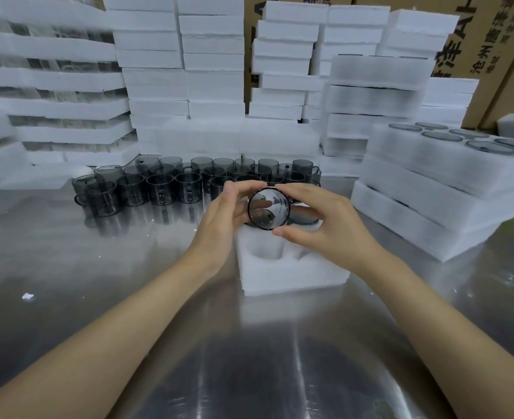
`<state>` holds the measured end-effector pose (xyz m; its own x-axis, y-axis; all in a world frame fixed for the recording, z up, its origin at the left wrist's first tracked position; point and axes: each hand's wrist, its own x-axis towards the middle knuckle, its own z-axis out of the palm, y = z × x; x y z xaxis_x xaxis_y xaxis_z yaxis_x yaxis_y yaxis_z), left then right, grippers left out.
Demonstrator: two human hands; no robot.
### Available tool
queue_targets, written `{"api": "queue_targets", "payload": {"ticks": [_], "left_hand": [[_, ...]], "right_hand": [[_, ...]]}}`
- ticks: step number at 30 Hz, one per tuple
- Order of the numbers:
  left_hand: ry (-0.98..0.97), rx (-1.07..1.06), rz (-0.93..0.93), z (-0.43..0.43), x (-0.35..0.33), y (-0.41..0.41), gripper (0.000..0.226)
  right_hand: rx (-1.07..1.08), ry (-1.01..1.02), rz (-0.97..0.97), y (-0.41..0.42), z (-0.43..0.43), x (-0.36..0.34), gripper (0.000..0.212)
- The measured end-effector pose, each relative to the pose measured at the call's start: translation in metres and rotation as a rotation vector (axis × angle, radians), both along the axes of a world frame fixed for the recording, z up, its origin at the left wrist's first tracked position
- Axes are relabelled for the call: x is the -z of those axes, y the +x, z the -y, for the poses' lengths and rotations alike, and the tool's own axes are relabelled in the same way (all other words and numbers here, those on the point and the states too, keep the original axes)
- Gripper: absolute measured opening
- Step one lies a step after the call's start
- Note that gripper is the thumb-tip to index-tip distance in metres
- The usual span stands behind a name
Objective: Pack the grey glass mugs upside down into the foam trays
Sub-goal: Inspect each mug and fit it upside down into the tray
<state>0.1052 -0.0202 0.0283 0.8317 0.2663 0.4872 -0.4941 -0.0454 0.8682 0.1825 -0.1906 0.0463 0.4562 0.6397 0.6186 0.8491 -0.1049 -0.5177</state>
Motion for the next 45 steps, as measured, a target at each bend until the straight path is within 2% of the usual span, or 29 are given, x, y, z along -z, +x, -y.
{"api": "queue_targets", "payload": {"ticks": [6,8,11,13,16,21,25,30,33,37,39,45], "left_hand": [[0.044,0.001,-0.023,-0.004,0.001,-0.002,0.041],[0.160,-0.008,0.001,-0.005,0.001,-0.003,0.042],[0.425,-0.069,0.090,0.001,0.006,-0.006,0.035],[0.485,-0.124,0.119,0.004,0.009,-0.007,0.037],[0.570,-0.169,0.142,0.000,0.012,-0.006,0.040],[0.685,-0.201,0.181,-0.008,0.015,-0.004,0.032],[0.803,-0.251,0.247,-0.011,0.016,-0.003,0.036],[0.821,-0.291,0.344,-0.010,0.016,-0.001,0.041],[0.816,-0.308,0.384,-0.009,0.015,-0.002,0.047],[0.892,-0.280,0.491,-0.005,0.012,-0.003,0.062],[0.943,-0.259,0.517,-0.005,0.011,-0.003,0.065],[1.124,-0.242,0.512,-0.007,0.005,-0.006,0.044]], "right_hand": [[-0.009,-0.016,-0.001,0.001,0.001,0.001,0.060],[-0.027,0.023,-0.066,0.000,0.001,0.000,0.054],[-0.067,0.050,-0.131,-0.004,0.002,-0.008,0.034],[-0.080,0.033,-0.174,-0.007,0.002,-0.011,0.023],[-0.107,-0.033,-0.198,-0.009,0.002,-0.010,0.018],[-0.149,-0.180,-0.217,-0.004,0.003,-0.007,0.028],[-0.202,-0.264,-0.250,-0.001,0.006,-0.010,0.037],[-0.214,-0.306,-0.263,0.002,0.008,-0.009,0.041],[-0.218,-0.267,-0.329,0.004,0.010,-0.010,0.042],[-0.259,-0.173,-0.377,0.006,0.011,-0.010,0.024],[-0.210,-0.092,-0.384,0.009,0.011,-0.009,0.027],[-0.078,0.160,-0.590,0.020,0.006,-0.001,0.038]]}}
